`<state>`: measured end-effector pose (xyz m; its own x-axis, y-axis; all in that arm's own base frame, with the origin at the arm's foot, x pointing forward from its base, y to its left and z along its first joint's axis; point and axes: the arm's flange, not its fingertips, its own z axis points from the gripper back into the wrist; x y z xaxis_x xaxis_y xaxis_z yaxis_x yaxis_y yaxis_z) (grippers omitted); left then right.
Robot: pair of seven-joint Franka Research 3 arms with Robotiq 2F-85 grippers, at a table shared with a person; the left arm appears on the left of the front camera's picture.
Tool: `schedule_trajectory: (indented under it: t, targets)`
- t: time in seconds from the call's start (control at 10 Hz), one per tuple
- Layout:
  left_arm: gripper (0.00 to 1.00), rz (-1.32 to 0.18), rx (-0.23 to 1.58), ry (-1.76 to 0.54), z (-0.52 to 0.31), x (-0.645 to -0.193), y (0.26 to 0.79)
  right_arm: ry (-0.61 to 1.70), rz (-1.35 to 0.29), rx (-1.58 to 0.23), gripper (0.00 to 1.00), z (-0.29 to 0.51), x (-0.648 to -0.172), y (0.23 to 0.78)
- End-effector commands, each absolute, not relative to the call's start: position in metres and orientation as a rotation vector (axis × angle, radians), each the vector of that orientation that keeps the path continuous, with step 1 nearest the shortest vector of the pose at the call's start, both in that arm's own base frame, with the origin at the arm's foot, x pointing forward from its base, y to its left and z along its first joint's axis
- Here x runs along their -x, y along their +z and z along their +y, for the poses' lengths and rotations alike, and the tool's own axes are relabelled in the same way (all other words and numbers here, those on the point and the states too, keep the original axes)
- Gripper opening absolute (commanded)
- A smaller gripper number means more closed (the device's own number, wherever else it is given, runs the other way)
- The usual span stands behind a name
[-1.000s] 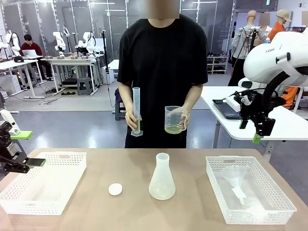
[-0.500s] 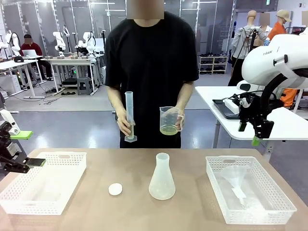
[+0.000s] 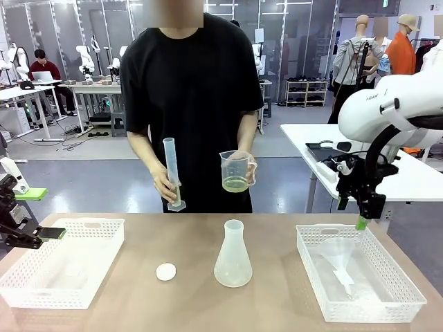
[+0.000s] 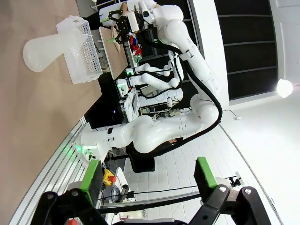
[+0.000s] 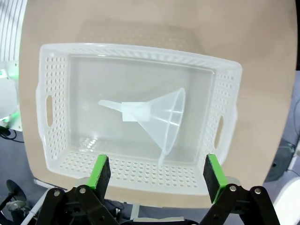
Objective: Prepare the solutions needed for the experiment.
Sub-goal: Pick up the Plastic Funnel and insert it into the Big flask.
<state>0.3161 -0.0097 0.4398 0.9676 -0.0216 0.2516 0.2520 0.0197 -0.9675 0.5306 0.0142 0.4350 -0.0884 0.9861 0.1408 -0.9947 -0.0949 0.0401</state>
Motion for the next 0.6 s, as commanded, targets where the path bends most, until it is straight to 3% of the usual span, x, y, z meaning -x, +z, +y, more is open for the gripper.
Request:
schedule_trajectory:
  t: [0.0,0.5]
  targets:
    - [1.00,-0.188,1.542,-0.220,-0.010,-0.315,0.442,1.634,-0.075,-0.183,1.00,0.013,-0.535,0.419]
    - [1.00,-0.188,1.542,-0.220,-0.010,-0.315,0.442,1.624,-0.052,-0.258,1.00,0.010,-0.547,0.377]
